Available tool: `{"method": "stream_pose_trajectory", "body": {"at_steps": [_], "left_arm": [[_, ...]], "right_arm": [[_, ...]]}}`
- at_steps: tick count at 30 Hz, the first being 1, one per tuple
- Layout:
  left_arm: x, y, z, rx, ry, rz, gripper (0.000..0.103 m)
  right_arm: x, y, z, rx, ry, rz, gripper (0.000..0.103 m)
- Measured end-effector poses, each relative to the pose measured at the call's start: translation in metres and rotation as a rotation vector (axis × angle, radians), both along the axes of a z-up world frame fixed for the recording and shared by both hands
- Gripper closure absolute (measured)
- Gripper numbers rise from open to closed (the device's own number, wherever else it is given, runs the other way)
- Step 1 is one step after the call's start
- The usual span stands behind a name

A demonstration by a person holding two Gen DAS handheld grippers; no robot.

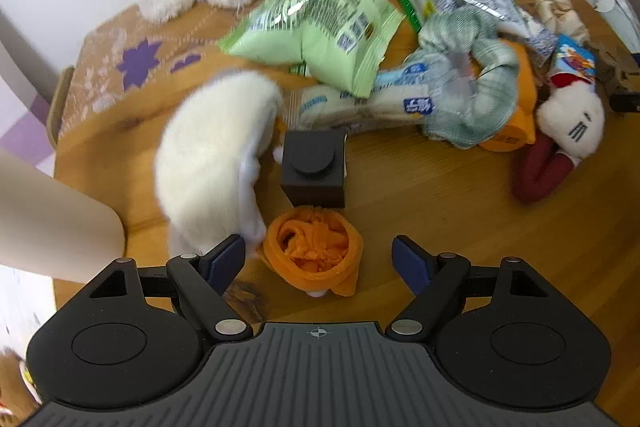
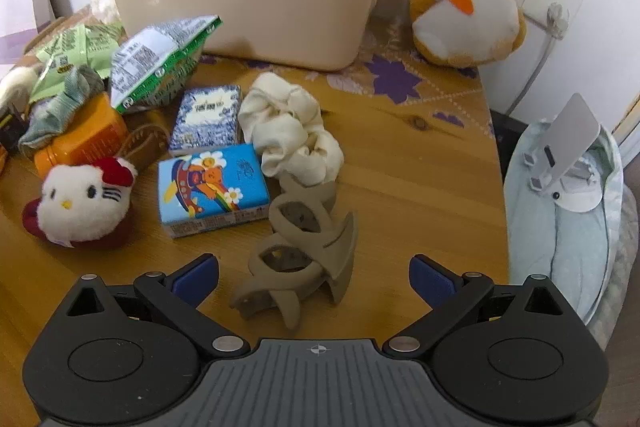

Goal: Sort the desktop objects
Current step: 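Grasp the orange cloth with the left tool while the right tool grips the grey-brown claw clip, then lift the orange cloth with the left tool while the right tool carries the claw clip to the basket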

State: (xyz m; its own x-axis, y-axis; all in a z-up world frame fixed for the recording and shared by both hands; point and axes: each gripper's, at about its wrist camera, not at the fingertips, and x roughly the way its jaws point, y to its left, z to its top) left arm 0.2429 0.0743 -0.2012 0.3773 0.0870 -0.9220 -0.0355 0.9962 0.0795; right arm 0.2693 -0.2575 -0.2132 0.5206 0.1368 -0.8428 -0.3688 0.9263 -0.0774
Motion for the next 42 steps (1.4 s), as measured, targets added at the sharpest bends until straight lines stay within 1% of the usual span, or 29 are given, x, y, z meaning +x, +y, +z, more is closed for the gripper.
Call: {"method": "stream_pose_trajectory", "body": {"at_steps": [1, 3, 4, 6, 7, 8, 9, 10, 11, 12, 13, 14, 15, 18, 22, 26, 28, 31, 38, 40, 42], "left_arm": [[0.001, 0.001, -0.003, -0.007, 0.008, 0.011, 0.021], [0.004, 0.005, -0.004, -0.043, 0.005, 0.040, 0.021], [0.005, 0.007, -0.005, -0.065, 0.008, 0.059, 0.021], [0.007, 0.011, -0.006, -0.108, 0.011, 0.088, 0.024], [0.007, 0.010, -0.006, -0.106, 0.005, 0.094, 0.025], [0.007, 0.010, -0.006, -0.105, -0.001, 0.091, 0.029], [0.007, 0.009, -0.005, -0.104, -0.008, 0.086, 0.036], [0.006, 0.009, -0.003, -0.104, -0.016, 0.081, 0.041], [0.006, 0.009, -0.002, -0.104, -0.023, 0.079, 0.051], [0.006, 0.010, -0.001, -0.104, -0.027, 0.080, 0.061], [0.007, 0.009, 0.000, -0.105, -0.027, 0.084, 0.066], [0.007, 0.010, 0.001, -0.108, -0.028, 0.086, 0.074], [0.008, 0.010, 0.002, -0.110, -0.027, 0.086, 0.081], [0.007, 0.010, 0.002, -0.110, -0.023, 0.084, 0.087], [0.004, 0.006, 0.004, -0.113, -0.026, 0.072, 0.088], [-0.003, 0.004, 0.010, -0.135, -0.045, 0.061, 0.088], [-0.007, 0.003, 0.015, -0.151, -0.055, 0.061, 0.088], [-0.014, 0.001, 0.020, -0.185, -0.047, 0.063, 0.087], [-0.025, 0.000, 0.018, -0.177, -0.029, 0.077, 0.085], [-0.026, -0.001, 0.017, -0.176, -0.026, 0.071, 0.082], [-0.027, -0.004, 0.018, -0.172, -0.027, 0.066, 0.063]], "right_arm": [[0.001, 0.001, -0.001, -0.002, -0.001, -0.005, 0.000], [0.002, 0.002, -0.003, 0.000, -0.003, -0.007, 0.004], [0.003, 0.002, -0.004, 0.000, 0.001, -0.003, 0.010], [0.003, 0.003, -0.004, 0.007, 0.001, -0.002, 0.014], [0.003, 0.003, -0.003, 0.009, 0.001, 0.000, 0.019], [0.003, 0.003, -0.003, 0.017, 0.001, 0.003, 0.025], [0.003, 0.003, -0.002, 0.024, 0.001, 0.005, 0.027], [0.003, 0.003, -0.001, 0.032, 0.003, 0.008, 0.034], [0.004, 0.003, 0.000, 0.038, 0.006, 0.011, 0.042], [0.004, 0.003, 0.000, 0.036, 0.004, 0.012, 0.045], [0.005, 0.003, 0.001, 0.035, 0.004, 0.013, 0.051], [0.005, 0.003, 0.001, 0.035, 0.007, 0.016, 0.052], [0.005, 0.004, 0.001, 0.033, 0.007, 0.018, 0.053], [0.005, 0.005, 0.002, 0.023, 0.004, 0.023, 0.054], [0.002, 0.006, 0.004, 0.009, 0.002, 0.027, 0.056], [0.000, 0.002, 0.007, 0.011, 0.005, 0.009, 0.056], [-0.002, 0.000, 0.008, 0.019, 0.004, 0.003, 0.056], [-0.006, -0.004, 0.010, 0.024, 0.001, -0.002, 0.056], [-0.011, -0.011, 0.011, 0.025, 0.002, -0.023, 0.056], [-0.011, -0.012, 0.011, 0.026, 0.001, -0.024, 0.056], [-0.012, -0.013, 0.011, 0.025, 0.001, -0.026, 0.056]]}}
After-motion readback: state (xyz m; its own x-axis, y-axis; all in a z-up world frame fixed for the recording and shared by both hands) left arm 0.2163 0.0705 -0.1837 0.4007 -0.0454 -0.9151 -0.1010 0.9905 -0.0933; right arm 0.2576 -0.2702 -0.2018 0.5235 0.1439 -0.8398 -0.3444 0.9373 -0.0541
